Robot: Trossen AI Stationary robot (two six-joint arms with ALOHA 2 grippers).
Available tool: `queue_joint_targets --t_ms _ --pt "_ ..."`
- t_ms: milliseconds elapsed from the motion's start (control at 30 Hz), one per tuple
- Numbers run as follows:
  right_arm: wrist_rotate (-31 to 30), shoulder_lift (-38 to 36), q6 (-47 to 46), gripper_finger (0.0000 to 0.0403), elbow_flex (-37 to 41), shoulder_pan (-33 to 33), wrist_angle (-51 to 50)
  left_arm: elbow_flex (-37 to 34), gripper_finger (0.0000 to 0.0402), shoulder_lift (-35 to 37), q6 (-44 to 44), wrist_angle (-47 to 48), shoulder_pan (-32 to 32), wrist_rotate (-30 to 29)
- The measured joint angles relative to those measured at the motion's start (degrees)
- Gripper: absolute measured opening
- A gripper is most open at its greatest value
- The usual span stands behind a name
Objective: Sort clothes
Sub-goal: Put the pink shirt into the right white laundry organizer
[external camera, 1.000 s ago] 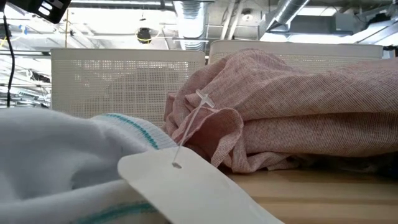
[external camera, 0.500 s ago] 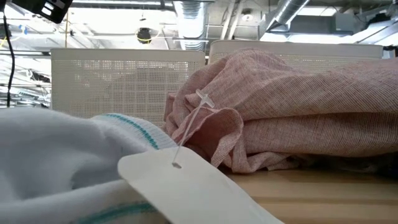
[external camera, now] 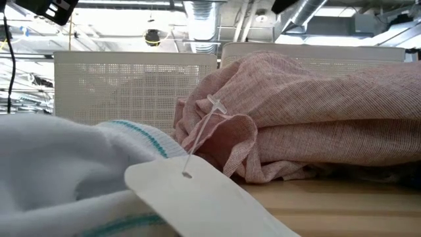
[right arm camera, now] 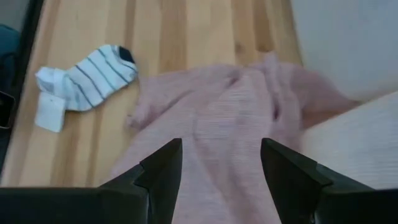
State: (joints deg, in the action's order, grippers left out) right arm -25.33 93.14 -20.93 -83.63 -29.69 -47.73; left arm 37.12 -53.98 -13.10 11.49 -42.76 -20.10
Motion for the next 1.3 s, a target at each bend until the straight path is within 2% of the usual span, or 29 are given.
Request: queue_joint_targets --t_ms 133,467,600,767,867,933,1133,1300 --pt "2.8 0.0 -0.2 0.0233 5.3 0.0 7.3 0.0 0.0222 0.0 0.0 0.0 0.0 -0.5" --pt "3.2 0.0 -1.1 0.0233 14.0 1.6 17.8 0.0 0.0222 0.0 0.0 0.0 0.0 -1.2" --pt "7.5 0.0 -1.7 0.0233 15.7 2.2 18.9 -0.4 0.0222 0.0 0.0 -0.9 0.0 -1.3" --pt "8.4 0.0 -3.8 0.0225 17.6 1.9 20.3 -2.8 0.0222 0.0 -0.4 -2.3 0.0 -1.7" --pt "8.4 0.0 -5.0 0.02 18.5 2.1 20.6 -3.5 0.0222 0.0 -0.9 -2.2 0.0 -2.6" --pt "8.4 0.0 -5.0 0.0169 18.7 2.3 19.7 -3.5 0.0222 0.0 -0.9 -2.7 0.0 -2.7" --pt "9.0 0.0 -2.3 0.0027 18.7 2.5 20.3 -3.5 0.0222 0.0 -0.2 -3.9 0.0 -2.8" --pt "8.9 0.0 1.7 0.0006 18.3 2.5 23.1 -3.5 0.0222 0.0 2.6 -6.3 0.0 -5.2"
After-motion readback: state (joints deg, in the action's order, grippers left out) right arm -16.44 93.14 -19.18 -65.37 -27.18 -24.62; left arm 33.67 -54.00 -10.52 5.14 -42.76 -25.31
